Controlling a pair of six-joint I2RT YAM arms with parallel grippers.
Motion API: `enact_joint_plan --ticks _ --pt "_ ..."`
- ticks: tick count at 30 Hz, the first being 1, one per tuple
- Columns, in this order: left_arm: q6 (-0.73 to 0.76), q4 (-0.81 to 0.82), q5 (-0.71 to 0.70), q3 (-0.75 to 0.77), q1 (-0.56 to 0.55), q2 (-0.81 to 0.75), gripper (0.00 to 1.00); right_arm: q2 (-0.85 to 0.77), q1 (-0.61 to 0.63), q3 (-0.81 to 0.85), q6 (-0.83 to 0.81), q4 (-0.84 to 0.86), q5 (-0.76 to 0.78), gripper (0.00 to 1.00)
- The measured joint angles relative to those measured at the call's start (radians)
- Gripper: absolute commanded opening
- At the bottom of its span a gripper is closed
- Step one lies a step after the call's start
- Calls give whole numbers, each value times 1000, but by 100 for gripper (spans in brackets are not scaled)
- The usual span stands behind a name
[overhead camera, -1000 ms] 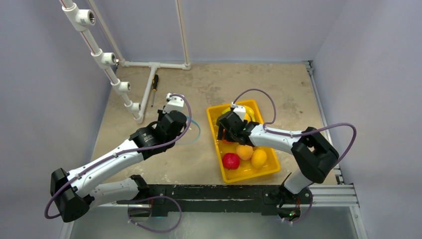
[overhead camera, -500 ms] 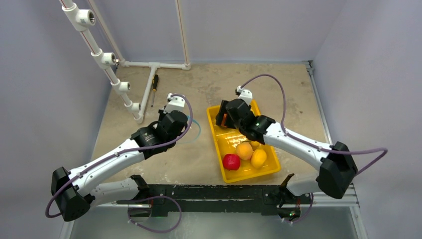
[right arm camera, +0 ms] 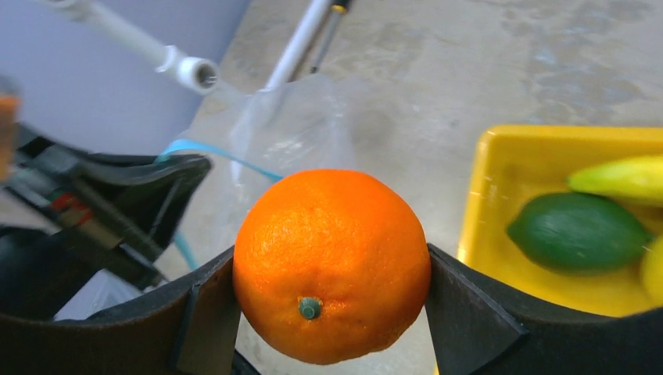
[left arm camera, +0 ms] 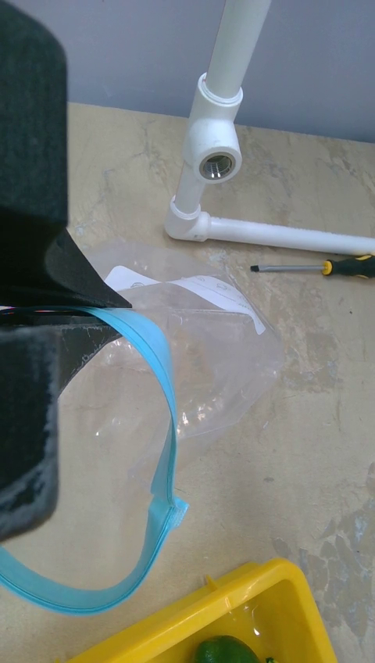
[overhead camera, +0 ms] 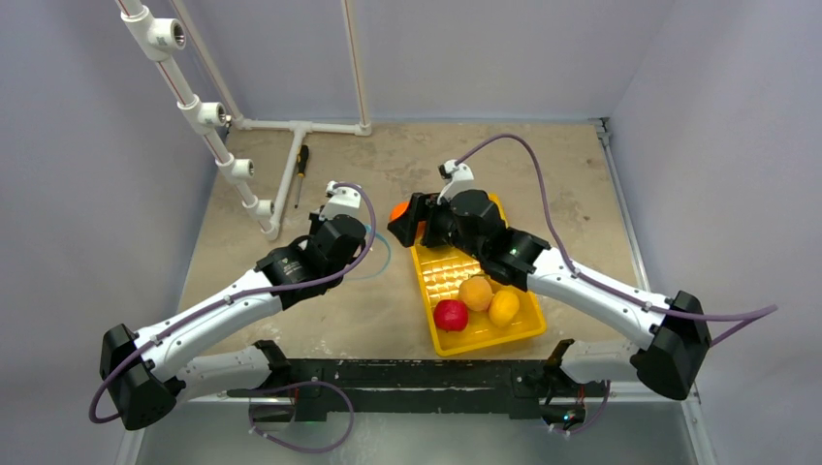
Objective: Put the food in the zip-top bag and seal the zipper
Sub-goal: Place the fake fruit in the zipper food storage bag.
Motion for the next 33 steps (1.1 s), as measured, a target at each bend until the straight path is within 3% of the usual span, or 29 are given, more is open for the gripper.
enact_joint_plan --ticks 15,19,25,33 --pt "0 0 0 0 0 0 0 159 111 0 -50 173 -178 47" --pt "0 0 0 0 0 0 0 204 120 0 -51 192 -183 60" --pt "0 0 0 0 0 0 0 259 128 0 -51 220 -183 71" --pt "0 1 0 0 0 0 0 312 138 15 -51 231 -178 98"
